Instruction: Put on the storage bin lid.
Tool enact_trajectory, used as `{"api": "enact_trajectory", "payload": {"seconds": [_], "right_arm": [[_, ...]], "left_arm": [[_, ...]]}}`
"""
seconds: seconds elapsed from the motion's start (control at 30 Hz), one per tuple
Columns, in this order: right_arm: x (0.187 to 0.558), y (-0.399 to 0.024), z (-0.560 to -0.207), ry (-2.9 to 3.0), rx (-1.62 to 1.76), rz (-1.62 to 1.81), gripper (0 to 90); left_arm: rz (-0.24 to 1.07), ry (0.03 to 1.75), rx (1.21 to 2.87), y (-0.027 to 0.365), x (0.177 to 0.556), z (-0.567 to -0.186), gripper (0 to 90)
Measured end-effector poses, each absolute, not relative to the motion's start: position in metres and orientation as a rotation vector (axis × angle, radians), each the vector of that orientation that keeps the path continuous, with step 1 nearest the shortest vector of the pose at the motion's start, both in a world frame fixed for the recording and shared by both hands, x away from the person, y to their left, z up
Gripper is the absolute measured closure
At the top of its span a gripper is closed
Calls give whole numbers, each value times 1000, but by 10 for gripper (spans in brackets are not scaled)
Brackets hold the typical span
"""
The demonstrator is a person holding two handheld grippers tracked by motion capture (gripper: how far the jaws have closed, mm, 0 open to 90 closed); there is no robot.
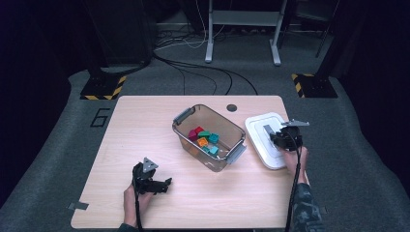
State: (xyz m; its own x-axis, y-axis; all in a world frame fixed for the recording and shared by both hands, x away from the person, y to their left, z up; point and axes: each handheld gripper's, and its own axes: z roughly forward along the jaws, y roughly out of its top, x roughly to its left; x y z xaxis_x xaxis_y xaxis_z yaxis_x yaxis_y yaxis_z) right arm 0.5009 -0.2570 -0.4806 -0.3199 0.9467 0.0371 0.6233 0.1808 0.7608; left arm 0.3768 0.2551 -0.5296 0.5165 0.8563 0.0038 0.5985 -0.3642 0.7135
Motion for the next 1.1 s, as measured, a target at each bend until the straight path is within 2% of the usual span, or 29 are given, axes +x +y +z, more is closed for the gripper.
{"api": "enact_trajectory", "payload": {"seconds": [1.1], "right_arm": [[483,-258,-418,2038,1381,992,668]], "left_arm": [[503,1180,2097,255,377,-530,13]]}}
